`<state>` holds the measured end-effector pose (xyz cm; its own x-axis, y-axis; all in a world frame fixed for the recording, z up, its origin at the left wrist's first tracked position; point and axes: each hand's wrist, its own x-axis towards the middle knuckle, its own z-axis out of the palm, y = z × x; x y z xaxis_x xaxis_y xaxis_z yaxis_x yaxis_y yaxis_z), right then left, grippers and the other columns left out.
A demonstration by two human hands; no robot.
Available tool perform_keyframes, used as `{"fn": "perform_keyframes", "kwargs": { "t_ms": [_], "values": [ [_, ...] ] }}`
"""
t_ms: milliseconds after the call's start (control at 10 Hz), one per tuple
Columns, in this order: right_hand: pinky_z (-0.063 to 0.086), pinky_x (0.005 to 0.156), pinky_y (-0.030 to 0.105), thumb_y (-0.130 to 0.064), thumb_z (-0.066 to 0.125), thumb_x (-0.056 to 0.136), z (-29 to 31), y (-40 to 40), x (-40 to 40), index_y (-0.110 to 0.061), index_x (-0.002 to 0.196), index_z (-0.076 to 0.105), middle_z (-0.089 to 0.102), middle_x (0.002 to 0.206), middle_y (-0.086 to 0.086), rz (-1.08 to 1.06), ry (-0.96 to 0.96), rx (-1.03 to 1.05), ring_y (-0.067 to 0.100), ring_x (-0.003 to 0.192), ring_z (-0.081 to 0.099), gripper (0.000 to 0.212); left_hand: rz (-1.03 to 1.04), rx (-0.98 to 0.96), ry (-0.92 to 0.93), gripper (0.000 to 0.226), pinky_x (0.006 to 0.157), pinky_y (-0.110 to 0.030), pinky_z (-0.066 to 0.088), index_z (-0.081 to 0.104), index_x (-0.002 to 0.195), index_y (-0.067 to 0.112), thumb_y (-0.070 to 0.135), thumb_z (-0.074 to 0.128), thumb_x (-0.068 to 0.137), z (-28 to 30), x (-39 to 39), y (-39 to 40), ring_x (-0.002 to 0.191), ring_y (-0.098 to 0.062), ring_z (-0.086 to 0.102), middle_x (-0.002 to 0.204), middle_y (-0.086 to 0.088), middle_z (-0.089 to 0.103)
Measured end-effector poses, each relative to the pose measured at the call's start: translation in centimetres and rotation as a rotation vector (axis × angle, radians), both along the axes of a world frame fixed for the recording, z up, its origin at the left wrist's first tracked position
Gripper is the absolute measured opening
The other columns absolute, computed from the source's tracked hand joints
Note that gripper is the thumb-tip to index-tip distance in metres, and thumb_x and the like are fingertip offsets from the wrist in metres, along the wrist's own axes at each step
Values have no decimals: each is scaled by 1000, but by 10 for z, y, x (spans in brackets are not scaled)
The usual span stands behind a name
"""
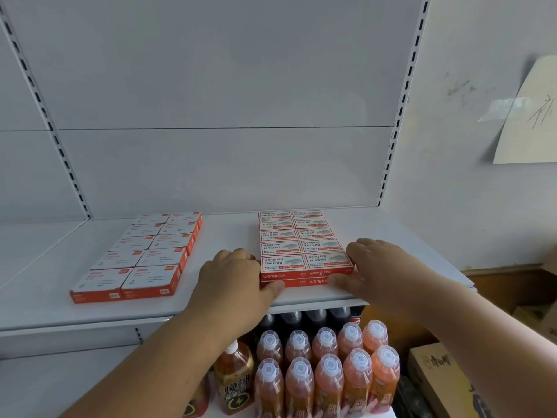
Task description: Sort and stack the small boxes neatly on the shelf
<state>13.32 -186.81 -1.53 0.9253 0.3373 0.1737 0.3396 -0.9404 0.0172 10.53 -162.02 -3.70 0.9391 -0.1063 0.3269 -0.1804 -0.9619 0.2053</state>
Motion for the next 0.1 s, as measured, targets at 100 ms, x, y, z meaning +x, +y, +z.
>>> {"fn": "perform_keyframes", "kwargs": {
  "t_ms": [100],
  "values": [
    [51,73,27,-99,12,51,11,-1,-5,-33,113,53,55,95,-18,-56,21,77,5,80,52,99,11,-26,11,64,76,-22,40,63,121,35,79,46,79,7,-4,7,98,-5,48,111,17,59]
  ]
}}
